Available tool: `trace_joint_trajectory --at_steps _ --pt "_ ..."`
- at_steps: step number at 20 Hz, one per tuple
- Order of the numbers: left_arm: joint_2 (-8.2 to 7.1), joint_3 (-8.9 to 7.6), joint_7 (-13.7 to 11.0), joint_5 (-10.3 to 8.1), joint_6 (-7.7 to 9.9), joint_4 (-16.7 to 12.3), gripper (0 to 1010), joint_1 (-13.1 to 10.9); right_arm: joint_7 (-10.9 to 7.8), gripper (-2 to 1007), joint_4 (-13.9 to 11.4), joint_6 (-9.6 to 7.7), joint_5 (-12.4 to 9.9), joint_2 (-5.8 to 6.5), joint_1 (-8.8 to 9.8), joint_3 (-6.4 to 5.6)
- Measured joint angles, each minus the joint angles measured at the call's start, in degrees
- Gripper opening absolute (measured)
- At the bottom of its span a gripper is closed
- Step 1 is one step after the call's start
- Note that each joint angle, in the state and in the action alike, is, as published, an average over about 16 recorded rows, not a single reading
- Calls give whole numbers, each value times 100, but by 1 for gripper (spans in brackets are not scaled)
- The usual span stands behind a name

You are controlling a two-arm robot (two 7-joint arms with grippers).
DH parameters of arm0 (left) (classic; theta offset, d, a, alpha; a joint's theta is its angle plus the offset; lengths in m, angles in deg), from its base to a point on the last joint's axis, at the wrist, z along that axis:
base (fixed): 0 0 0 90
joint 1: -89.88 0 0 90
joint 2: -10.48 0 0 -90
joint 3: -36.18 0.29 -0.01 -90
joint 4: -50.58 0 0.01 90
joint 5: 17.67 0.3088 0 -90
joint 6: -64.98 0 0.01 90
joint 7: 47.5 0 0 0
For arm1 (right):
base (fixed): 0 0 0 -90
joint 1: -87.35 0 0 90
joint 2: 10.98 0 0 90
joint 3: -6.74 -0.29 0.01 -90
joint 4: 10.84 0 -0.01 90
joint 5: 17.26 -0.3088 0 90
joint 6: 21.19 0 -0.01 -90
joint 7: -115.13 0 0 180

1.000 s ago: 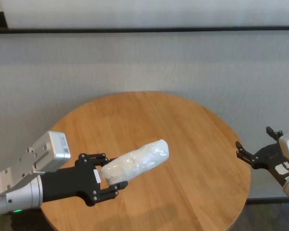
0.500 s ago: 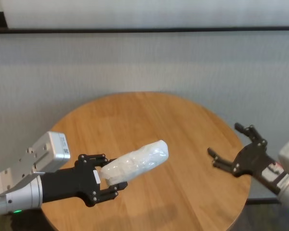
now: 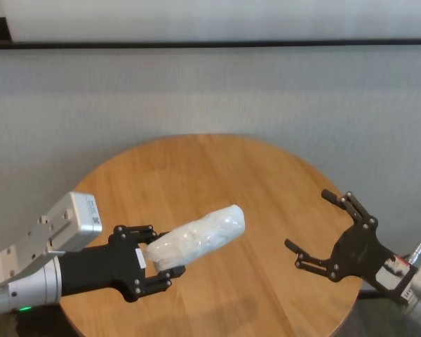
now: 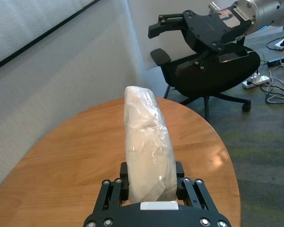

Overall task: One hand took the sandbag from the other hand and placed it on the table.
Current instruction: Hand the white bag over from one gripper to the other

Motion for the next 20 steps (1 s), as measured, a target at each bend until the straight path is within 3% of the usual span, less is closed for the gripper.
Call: trace_joint_trajectory --at_steps 4,8,14,20 --pt "1 -1 -2 0 2 2 569 -1 70 1007 -8 411 531 19 36 -31" --pt "2 -3 -3 0 3 3 569 -2 128 1007 25 714 1035 14 22 -69" --pt "3 -4 -3 0 4 5 569 -3 125 1007 121 979 1688 -41 -90 -80" --pt "3 -5 -3 1 4 6 569 -3 163 1007 291 1226 2396 -198 -300 -44"
